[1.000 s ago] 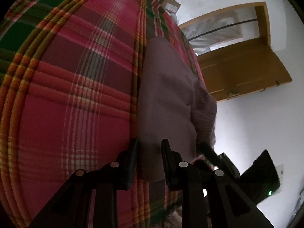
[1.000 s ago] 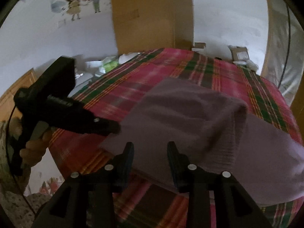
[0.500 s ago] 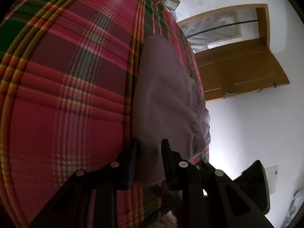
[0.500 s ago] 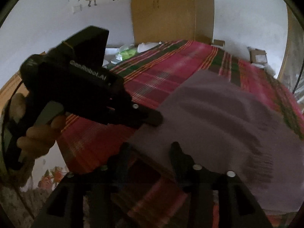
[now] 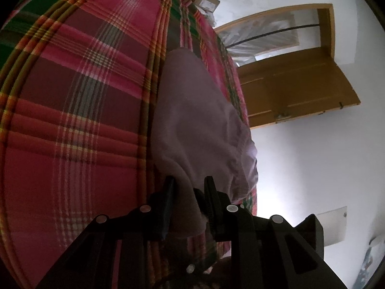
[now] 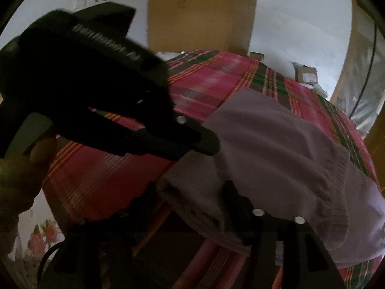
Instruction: Fold clothes
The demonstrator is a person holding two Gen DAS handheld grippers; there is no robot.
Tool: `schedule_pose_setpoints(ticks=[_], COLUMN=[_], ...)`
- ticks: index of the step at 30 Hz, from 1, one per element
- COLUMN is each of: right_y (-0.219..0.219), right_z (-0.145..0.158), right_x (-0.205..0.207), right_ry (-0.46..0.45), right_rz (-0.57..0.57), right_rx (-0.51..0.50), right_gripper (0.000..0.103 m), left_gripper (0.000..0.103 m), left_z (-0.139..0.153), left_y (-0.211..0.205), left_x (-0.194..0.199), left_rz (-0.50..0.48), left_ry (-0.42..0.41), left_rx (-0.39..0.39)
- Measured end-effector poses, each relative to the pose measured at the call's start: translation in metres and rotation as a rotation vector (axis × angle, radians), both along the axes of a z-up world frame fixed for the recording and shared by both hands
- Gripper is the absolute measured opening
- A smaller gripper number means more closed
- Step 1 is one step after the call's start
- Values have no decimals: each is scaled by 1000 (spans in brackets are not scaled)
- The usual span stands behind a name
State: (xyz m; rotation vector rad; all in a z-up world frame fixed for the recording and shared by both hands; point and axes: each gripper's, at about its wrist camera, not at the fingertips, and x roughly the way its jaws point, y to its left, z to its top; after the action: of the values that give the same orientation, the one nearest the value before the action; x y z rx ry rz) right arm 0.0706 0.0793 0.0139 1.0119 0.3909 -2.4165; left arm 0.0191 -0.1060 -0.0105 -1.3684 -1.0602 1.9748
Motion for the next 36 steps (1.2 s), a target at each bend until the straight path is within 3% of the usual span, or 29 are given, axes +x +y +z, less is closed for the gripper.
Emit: schedule_pose_setpoints(ticks=[2,5,9,15,25,34,35,36], right_y=[2,6,14,27,50,52,51,50], right_z=[2,3,5,12,33,37,37,38], right_x=[-1,-2,-5,-7,0,-5,-5,-2], right_ry=[-5,-5,-15,-1,52,48,48,50], right_rz=[-11,-28,-34,-50,-10,-4,-4,-3], right_rx=[-11,-17,-44,-107,-227,-233,-230,-230], right_gripper=[43,28,16,12,11,10,10,10], left_gripper=[24,25,47,47,47,47,43,32], left_z=[1,8,9,9,-3,-13,-13,-14], left_y=[-1,-3,0,12,21,48,50,52], left_x=[-3,-7,-22,-47,-80,-115,-117,-120], left_rz=[12,46,48,44,64,-10,-14,-19], left_ry=[6,40,50,45,-30,-71,-69,-67], left_rx=[-15,-62,-53,-44,-30,44,44,44])
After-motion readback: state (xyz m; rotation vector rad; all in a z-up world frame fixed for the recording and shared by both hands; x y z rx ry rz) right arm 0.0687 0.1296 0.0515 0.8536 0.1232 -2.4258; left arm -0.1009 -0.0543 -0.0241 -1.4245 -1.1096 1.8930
